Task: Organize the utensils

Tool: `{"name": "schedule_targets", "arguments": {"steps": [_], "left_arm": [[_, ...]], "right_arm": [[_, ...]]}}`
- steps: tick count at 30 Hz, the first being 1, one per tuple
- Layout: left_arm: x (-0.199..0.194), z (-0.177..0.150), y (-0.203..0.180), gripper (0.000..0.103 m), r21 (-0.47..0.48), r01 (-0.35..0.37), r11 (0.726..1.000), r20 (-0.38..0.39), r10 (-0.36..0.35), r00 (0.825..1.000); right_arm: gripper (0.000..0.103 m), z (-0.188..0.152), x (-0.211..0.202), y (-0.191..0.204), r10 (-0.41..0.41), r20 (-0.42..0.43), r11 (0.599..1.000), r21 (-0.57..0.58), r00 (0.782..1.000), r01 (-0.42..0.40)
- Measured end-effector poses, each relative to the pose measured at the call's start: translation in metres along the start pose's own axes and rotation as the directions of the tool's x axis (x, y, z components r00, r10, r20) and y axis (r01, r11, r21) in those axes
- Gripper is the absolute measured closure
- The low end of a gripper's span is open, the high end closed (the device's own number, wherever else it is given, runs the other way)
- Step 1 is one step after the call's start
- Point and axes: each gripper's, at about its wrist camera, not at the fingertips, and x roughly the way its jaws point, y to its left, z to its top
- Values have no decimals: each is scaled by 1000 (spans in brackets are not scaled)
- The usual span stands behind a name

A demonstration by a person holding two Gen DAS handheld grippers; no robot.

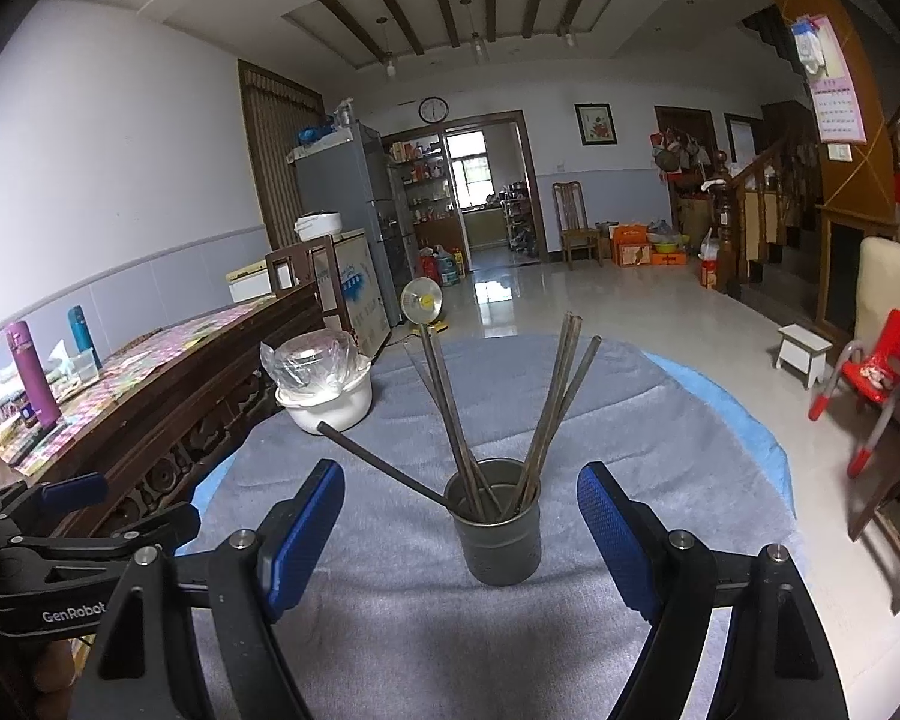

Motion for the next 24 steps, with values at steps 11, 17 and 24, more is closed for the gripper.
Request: {"name": "schedule_targets", "arguments": {"steps": [11, 17, 24], "left_arm": [[-5, -3, 17, 7, -12, 7, 1000, 15, -7, 1000], [-7, -4, 15, 7, 2, 14, 1000, 21, -14, 1000], [-5, -3, 14, 7, -2, 7, 1000, 17, -7, 1000]], "right_arm": [[19, 1, -5, 14, -14, 10, 1000, -4, 1000, 14], [19, 1, -8, 18, -16, 18, 1000, -14, 1000, 16], [19, 1, -6, 16, -12, 9, 1000, -6, 1000, 12]]}}
